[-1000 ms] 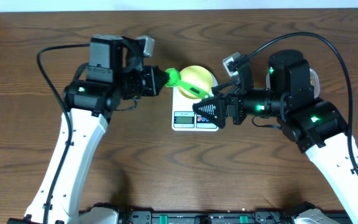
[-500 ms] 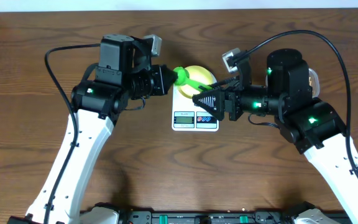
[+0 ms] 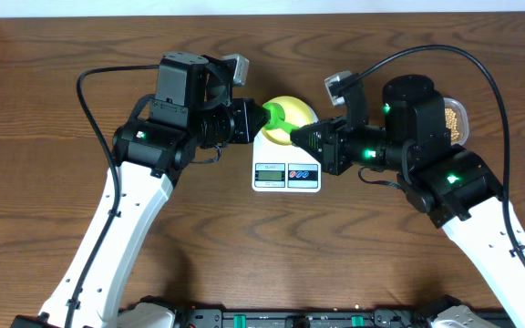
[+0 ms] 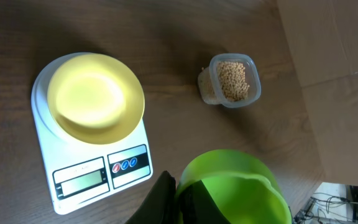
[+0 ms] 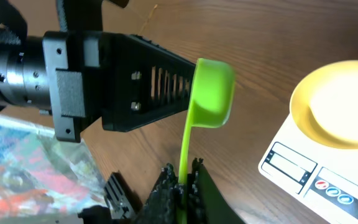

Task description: Scoop item into bowl and weigh 50g on scale

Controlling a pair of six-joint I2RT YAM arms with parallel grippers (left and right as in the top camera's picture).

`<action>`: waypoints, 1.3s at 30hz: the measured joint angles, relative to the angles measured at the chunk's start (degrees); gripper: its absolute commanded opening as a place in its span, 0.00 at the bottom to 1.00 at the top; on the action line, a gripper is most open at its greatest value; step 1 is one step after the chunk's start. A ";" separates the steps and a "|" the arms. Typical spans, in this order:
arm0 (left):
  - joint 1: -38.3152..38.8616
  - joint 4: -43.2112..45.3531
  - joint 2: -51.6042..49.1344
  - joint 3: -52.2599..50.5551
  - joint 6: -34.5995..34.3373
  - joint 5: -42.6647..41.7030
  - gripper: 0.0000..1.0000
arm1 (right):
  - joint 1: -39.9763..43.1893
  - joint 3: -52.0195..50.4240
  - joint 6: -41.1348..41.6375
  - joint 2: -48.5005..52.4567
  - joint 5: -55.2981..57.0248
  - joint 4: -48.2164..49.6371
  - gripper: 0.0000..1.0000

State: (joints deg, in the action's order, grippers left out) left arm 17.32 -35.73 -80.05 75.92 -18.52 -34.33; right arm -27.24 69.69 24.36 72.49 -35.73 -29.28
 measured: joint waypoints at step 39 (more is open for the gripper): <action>20.50 -14.40 1.20 -0.83 16.79 19.71 0.50 | 0.02 0.02 4.81 -0.57 46.84 -21.20 0.01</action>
State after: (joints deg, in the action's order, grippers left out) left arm 37.82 -50.13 -78.85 75.09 -1.74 -14.61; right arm -27.22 69.71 29.17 71.92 11.11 -50.48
